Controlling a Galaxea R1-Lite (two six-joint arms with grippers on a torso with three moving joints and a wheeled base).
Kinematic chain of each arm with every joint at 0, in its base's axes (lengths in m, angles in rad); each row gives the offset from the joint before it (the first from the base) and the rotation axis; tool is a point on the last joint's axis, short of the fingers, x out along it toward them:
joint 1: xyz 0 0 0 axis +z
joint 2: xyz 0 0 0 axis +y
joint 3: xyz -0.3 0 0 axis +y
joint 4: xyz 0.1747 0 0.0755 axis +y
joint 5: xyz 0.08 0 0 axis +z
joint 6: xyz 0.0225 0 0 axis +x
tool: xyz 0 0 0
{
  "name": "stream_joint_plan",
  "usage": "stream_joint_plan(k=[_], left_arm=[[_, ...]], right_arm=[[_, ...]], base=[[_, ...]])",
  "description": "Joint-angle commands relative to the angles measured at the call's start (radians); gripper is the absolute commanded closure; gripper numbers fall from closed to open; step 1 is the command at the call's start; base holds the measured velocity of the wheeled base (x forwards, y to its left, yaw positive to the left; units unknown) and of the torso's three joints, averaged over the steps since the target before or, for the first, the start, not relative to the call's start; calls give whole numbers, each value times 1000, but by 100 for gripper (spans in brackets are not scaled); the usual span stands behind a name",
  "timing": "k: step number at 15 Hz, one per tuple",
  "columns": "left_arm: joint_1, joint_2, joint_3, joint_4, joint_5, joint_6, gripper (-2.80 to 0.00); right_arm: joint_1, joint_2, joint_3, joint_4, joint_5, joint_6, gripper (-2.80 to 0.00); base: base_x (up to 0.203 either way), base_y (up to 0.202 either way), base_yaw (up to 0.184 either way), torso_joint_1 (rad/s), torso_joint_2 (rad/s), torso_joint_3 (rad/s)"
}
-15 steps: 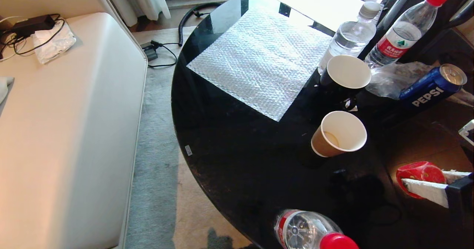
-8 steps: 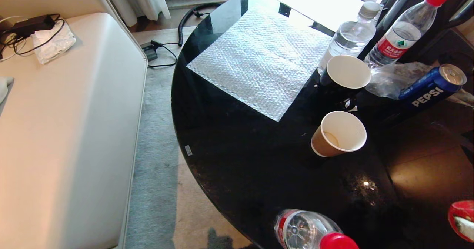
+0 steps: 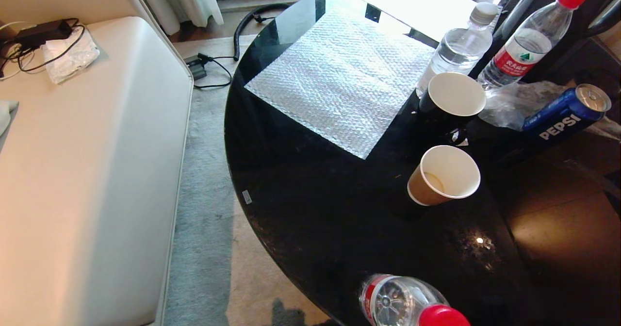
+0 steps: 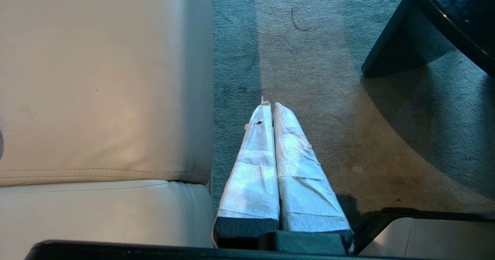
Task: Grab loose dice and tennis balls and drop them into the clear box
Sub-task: Put the toys in the box
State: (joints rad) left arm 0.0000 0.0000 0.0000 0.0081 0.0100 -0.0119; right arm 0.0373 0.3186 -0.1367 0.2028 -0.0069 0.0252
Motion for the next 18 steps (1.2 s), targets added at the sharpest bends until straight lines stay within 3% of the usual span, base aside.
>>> stream_joint_plan(k=[1,5,18], left_arm=[[0,0,0,0,1,0,0],[0,0,0,0,1,0,0],[0,0,2,0,1,0,0]], right_arm=[[-41,-146,32,22,6,-70,0],[-42,-323,50,22,12,-95,0],[-42,-319,51,20,11,-74,0]], base=[[0,0,0,0,0,0],[0,0,0,0,0,0],[0,0,0,0,0,0]])
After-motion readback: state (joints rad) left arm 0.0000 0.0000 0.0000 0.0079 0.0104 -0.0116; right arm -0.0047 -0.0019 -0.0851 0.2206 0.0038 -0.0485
